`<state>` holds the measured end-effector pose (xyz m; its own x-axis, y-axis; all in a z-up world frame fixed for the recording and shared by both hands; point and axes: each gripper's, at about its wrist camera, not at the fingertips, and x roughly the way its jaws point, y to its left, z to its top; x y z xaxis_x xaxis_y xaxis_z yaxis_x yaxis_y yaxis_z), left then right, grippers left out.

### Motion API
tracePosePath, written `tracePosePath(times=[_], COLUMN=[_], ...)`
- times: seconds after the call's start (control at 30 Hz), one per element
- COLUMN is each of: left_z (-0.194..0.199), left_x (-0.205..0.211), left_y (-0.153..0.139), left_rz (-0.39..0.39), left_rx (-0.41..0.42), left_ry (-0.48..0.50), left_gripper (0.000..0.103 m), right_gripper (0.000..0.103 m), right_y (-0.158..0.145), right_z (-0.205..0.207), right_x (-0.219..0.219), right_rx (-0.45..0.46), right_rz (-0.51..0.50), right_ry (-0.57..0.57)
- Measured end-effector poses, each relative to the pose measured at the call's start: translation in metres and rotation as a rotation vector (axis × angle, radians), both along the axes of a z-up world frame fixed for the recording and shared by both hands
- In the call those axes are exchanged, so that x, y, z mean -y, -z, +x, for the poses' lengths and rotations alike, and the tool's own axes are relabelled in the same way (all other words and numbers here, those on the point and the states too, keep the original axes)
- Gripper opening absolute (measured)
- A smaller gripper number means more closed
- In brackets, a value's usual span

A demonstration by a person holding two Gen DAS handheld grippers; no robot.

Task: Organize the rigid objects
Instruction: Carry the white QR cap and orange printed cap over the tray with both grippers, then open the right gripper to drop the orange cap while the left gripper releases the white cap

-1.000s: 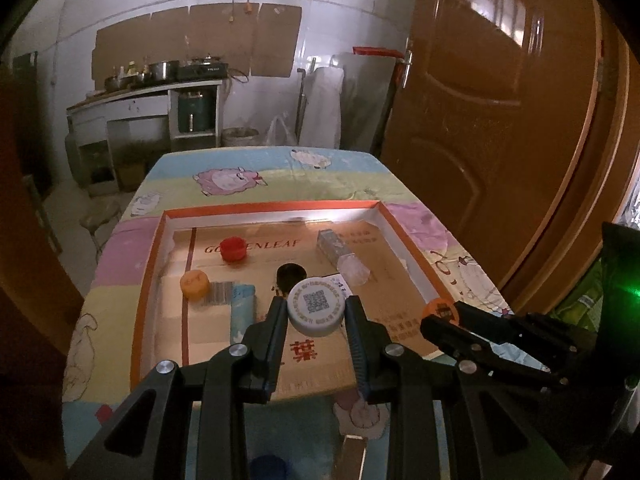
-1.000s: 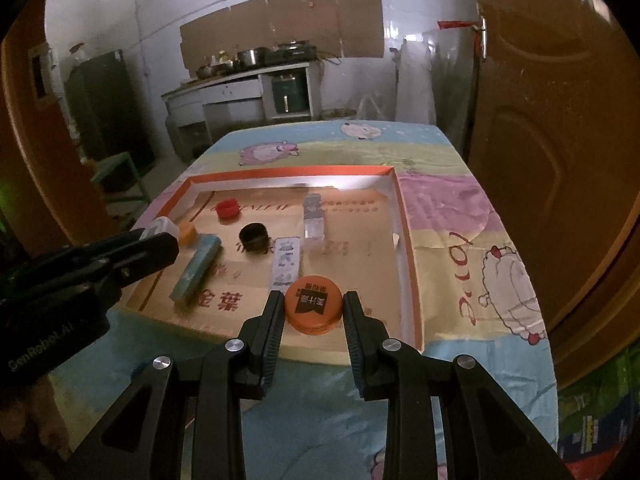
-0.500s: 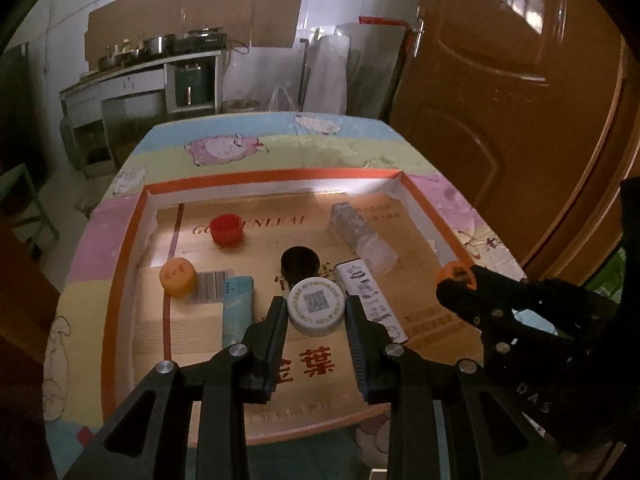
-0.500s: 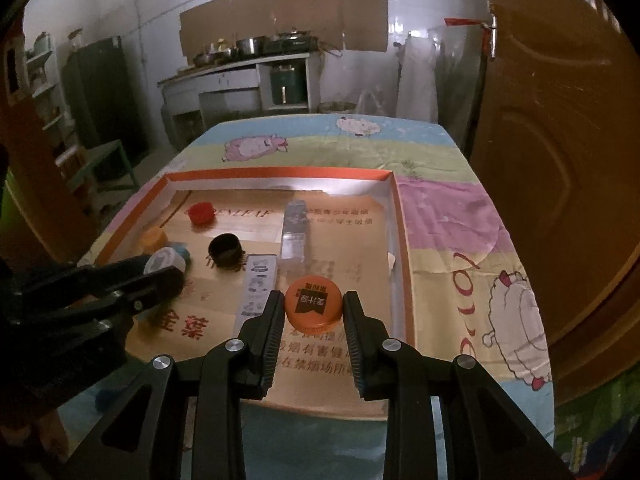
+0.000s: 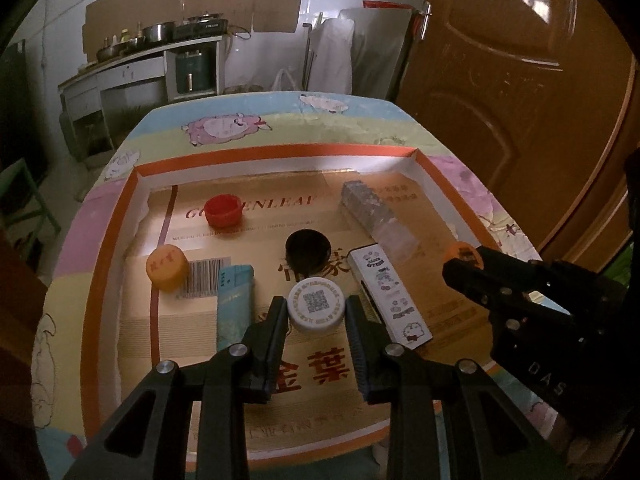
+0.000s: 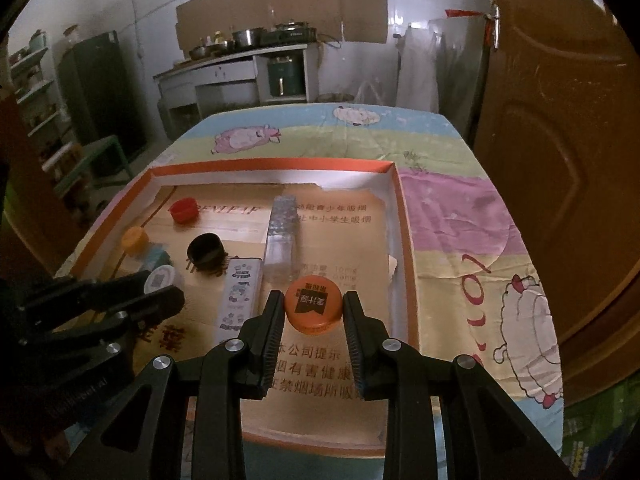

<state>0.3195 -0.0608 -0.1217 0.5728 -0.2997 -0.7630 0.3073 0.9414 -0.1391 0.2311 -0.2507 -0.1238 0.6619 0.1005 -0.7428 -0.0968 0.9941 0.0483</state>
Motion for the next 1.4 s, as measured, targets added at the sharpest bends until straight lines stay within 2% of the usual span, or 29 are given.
tracePosePath(times=[0.57,0.97,1.4], left_z=[0.004,0.003,0.002], left_x=[-0.001,0.003,0.004], left_y=[0.012,0.014,0.014], left_rz=[0.011,0.029,0.022], left_rx=[-0.021,0.001,0.009], left_ry=[0.002,0.005,0.007], left_gripper=[0.03,0.03,0.03], right_gripper=[0.031,0.031,0.031], right_y=[0.013,0.021,0.025], right_z=[0.011,0.016,0.019], right_x=[-0.001,0.0,-0.005], right_rx=[-0.035,-0.054,-0.057], right_rz=[-0.005,-0.007,-0.055], right_ry=[0.004,0.007,0.004])
